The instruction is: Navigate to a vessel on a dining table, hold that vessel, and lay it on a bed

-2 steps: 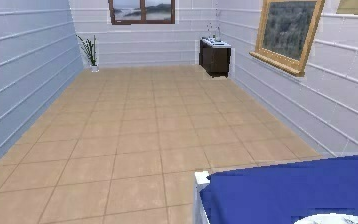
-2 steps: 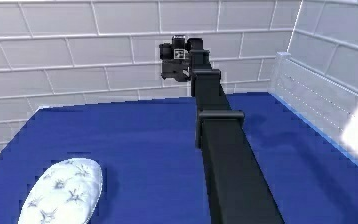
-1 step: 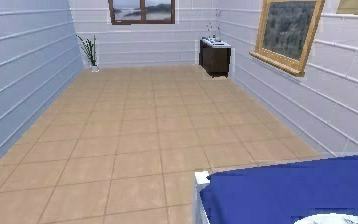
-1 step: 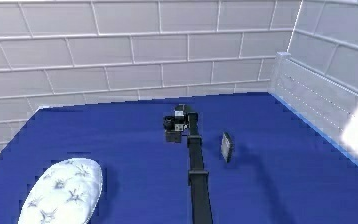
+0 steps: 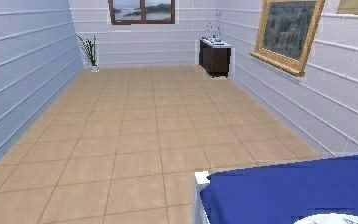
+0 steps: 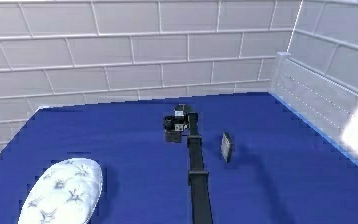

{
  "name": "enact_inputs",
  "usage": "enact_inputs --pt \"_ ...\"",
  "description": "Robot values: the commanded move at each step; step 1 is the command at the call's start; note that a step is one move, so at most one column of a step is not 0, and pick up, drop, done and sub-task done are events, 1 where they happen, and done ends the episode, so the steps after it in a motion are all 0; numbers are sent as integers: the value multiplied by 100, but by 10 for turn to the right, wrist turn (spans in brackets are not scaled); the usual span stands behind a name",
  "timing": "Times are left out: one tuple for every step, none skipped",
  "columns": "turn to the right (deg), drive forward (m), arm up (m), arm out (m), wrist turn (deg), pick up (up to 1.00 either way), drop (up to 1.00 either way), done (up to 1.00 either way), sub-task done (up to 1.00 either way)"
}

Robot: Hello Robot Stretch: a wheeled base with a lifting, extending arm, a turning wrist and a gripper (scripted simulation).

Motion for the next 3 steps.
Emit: enact_inputs --pt "0 0 0 0 0 0 100 0 0" --pt "0 0 10 0 0 0 0 0 0" --pt "0 0 0 -8 0 0 0 0 0"
